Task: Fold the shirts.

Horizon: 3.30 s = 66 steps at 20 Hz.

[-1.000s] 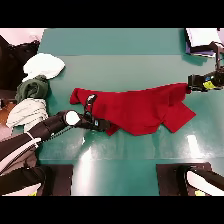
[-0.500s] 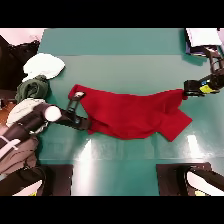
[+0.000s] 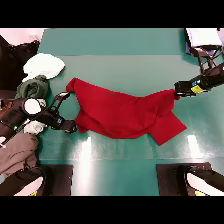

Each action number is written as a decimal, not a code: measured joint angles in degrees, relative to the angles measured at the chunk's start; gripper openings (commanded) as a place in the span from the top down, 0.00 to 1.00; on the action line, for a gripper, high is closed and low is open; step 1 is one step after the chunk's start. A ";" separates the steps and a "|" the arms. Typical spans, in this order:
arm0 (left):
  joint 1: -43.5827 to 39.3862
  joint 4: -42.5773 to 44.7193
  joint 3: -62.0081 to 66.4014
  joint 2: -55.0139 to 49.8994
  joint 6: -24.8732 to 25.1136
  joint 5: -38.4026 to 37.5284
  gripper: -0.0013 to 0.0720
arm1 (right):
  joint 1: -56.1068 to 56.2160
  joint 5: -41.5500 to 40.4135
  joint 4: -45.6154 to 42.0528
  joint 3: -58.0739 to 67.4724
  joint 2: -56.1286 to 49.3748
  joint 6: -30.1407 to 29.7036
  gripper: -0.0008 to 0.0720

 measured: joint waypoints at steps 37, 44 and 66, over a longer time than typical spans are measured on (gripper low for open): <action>0.57 -0.68 13.62 -7.56 5.81 -7.10 0.95 | -7.06 1.53 0.55 -0.81 -0.79 -4.50 0.14; 0.57 0.57 14.47 -6.88 5.86 -8.26 0.95 | -18.82 -0.15 10.71 -14.86 1.97 -15.56 0.17; 0.57 0.52 14.51 -6.84 5.27 -9.03 0.95 | -22.34 -19.10 20.74 -39.87 7.52 -14.58 0.65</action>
